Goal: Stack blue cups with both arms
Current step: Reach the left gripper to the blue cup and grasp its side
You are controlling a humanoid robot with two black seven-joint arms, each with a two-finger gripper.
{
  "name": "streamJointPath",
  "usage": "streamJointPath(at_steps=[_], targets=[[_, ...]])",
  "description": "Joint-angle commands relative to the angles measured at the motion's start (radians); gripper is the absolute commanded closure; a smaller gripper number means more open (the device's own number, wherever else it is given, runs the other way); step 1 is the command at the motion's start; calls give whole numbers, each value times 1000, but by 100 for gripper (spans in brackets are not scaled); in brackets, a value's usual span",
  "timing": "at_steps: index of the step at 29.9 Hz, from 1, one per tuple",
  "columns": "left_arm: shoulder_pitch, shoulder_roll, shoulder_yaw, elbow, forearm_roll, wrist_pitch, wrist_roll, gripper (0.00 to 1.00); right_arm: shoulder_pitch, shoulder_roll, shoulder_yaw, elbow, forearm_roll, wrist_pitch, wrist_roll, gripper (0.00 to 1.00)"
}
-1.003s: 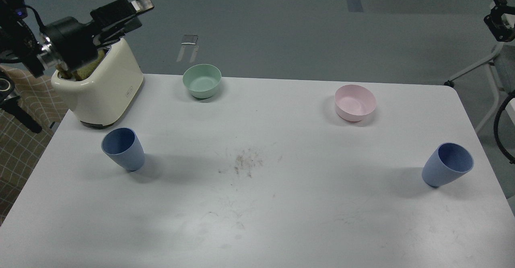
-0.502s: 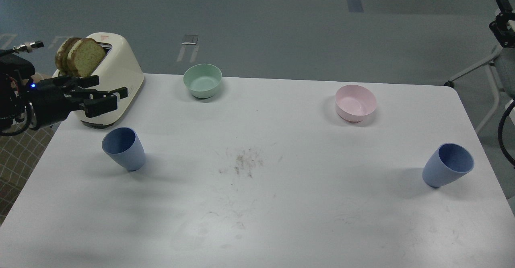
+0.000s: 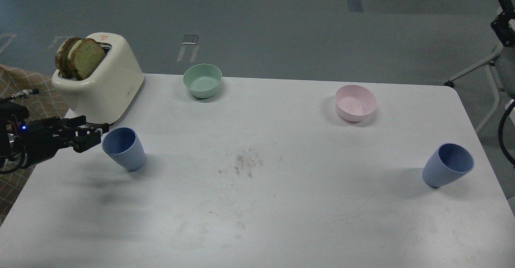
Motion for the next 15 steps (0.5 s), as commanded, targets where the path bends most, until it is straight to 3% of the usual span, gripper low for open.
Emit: streamJointPath(at_steps=[1, 5, 12, 14, 15], targets=[[2, -21, 0, 5, 0, 1, 4, 36, 0, -1, 0, 1, 0, 0, 0, 0], [1, -44, 11, 9, 2, -1, 6, 37, 2, -1, 2, 3, 0, 0, 0, 0], [2, -58, 42, 25, 0, 1, 3, 46, 2, -5, 2, 3, 0, 0, 0, 0], [1, -70, 42, 49, 0, 1, 1, 59, 0, -7, 2, 3, 0, 0, 0, 0], [-1, -76, 42, 61, 0, 1, 1, 70, 0, -7, 2, 3, 0, 0, 0, 0]])
